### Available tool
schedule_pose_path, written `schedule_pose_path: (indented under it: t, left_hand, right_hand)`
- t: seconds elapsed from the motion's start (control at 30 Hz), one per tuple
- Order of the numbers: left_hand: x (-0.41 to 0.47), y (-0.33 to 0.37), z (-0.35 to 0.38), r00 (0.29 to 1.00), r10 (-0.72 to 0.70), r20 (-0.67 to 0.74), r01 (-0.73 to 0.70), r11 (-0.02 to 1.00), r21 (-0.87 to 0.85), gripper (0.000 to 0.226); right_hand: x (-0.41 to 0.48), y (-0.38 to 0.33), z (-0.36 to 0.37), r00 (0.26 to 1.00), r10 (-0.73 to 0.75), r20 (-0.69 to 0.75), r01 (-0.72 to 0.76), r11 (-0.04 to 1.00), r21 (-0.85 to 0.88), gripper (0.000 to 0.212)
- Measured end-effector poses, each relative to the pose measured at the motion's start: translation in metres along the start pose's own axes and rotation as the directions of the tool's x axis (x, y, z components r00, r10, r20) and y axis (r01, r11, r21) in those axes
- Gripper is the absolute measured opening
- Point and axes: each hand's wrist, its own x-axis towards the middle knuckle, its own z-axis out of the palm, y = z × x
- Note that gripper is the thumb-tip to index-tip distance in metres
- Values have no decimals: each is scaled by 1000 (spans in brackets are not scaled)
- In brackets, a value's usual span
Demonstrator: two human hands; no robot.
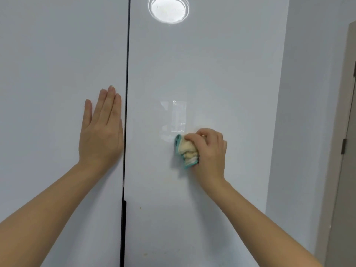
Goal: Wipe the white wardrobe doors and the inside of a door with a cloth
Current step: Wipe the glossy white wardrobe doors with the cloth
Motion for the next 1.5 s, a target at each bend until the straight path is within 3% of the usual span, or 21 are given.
schedule_pose_path:
  t: [0.07, 0.13, 0.27, 0.33, 0.47, 0.67, 0.83, 0.97, 1.03, 1.2, 1.27, 1.4, 1.5]
  left_hand:
    - [0, -2, 0, 1000, 0, 5, 0, 1000, 7, 50]
    - [2, 0, 1, 1000, 6, 11, -6, 1000, 11, 50]
    - [3, -1, 0, 1000, 8, 18, -8, 1000, 29, 49]
    - [2, -2, -1, 1000, 5, 27, -6, 1000, 30, 50]
    - [2, 0, 0, 999, 9, 34, -10, 1000, 28, 51]
    - [2, -2, -1, 1000, 7, 26, -8, 999, 31, 52]
    - [3, -2, -2, 1000, 5, 22, -5, 1000, 27, 52]
    - [3, -2, -3, 999, 2, 40, -3, 1000, 22, 52]
    - [3, -2, -3, 999, 4, 52, -5, 1000, 21, 52]
    - [2, -1, -4, 998, -4, 61, 2, 999, 40, 51]
    - [3, -1, -5, 998, -3, 67, -1, 999, 47, 50]
    - [-15, 11, -12, 994, -42, 102, 41, 999, 13, 50]
    - [-45, 25, -16, 988, -40, 152, 43, 999, -15, 54]
  right_hand:
    - [25, -18, 6, 995, 79, -55, -78, 997, 18, 34]
    - [15, -28, 11, 997, 49, -53, -48, 999, 22, 34]
    - [-77, -41, 28, 955, -294, 35, 293, 955, 35, 24]
    - [-91, -43, 30, 924, -379, 59, 376, 925, 49, 16]
    - [-43, -49, 29, 935, -352, 45, 350, 936, 44, 14]
    - [21, -76, 38, 991, -123, -46, 125, 991, 46, 25]
    - [-69, -75, 44, 923, -383, 40, 380, 923, 68, 18]
    - [-100, -61, 41, 874, -471, 119, 462, 882, 99, 21]
    - [-80, -57, 36, 874, -470, 124, 463, 883, 78, 19]
    - [-33, -45, 28, 966, -259, -4, 259, 965, 41, 20]
    - [-62, -44, 30, 950, -312, 6, 311, 950, 33, 18]
    - [-132, -34, 25, 846, -508, 161, 500, 862, 89, 16]
    - [-114, -22, 16, 849, -493, 192, 482, 870, 100, 15]
